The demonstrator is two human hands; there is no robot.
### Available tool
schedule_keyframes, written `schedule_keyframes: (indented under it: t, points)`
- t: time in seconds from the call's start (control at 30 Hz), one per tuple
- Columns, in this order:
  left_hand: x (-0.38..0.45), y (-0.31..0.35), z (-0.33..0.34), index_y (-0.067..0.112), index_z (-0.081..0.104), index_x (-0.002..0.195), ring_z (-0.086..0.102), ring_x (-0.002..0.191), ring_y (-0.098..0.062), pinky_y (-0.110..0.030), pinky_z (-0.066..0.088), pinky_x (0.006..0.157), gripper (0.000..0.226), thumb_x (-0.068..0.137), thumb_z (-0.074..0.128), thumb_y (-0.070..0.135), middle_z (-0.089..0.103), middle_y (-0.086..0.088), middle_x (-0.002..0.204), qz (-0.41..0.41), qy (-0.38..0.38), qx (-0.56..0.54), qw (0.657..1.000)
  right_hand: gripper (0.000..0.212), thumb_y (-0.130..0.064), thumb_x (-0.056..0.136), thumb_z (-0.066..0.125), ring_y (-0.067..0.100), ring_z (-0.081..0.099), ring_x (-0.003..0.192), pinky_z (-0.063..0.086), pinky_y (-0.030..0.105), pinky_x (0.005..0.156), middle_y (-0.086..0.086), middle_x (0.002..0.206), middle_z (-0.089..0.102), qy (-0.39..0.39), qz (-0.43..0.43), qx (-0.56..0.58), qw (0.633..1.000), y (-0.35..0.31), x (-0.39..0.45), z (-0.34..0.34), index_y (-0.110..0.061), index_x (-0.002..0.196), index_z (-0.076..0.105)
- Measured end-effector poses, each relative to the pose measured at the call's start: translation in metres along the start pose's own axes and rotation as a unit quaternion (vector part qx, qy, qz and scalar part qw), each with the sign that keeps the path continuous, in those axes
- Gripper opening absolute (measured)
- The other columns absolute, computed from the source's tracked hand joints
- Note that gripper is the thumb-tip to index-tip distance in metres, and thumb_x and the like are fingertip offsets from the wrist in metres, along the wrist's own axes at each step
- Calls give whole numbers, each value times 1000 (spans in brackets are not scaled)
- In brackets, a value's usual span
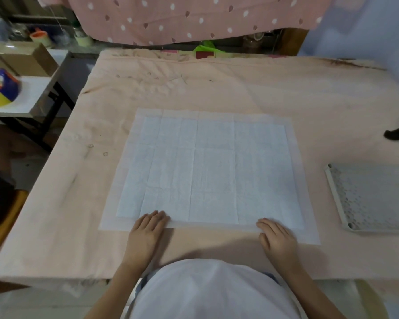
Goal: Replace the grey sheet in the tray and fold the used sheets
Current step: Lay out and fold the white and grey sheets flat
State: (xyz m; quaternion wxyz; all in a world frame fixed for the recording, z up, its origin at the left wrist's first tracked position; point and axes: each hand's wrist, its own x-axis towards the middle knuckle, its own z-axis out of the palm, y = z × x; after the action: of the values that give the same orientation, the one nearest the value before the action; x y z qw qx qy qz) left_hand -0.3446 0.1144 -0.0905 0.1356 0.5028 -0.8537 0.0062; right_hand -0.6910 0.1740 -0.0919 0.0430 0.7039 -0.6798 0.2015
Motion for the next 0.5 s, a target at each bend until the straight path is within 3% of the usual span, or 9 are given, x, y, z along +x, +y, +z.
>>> schedule_keyframes:
  t: [0.1, 0.2, 0.3, 0.5]
  points:
    - [-2, -5, -8, 10, 72, 95, 68, 83, -25, -27, 37, 80, 35, 80, 40, 16, 70, -3, 93, -16, 18, -10, 1000, 35, -13, 84, 40, 25, 70, 70, 42, 32, 73, 8, 79, 72, 36, 6, -9, 999, 2, 1, -6, -4, 78, 73]
    - [16, -7, -17, 9, 70, 86, 62, 66, -27, -30, 35, 68, 27, 85, 43, 17, 65, -3, 74, -35, 60, 1, 998, 33, -12, 82, 40, 25, 65, 59, 47, 34, 61, 6, 69, 69, 69, 31, -28, 997, -1, 19, -15, -5, 71, 70]
    - [53, -15, -28, 9, 66, 81, 57, 60, -27, -34, 34, 64, 24, 90, 46, 18, 61, -3, 66, -63, 86, 27, 994, 29, -9, 80, 40, 26, 58, 52, 47, 33, 54, 7, 60, 63, 101, 36, -45, 993, -4, 54, -21, -5, 65, 65]
    - [139, -39, -28, 7, 61, 70, 54, 56, -27, -37, 44, 65, 22, 86, 48, 12, 58, -5, 60, -61, 78, 26, 995, 30, -14, 78, 34, 28, 50, 49, 40, 34, 57, 11, 54, 52, 42, 60, -92, 993, 8, 135, -11, -4, 57, 55]
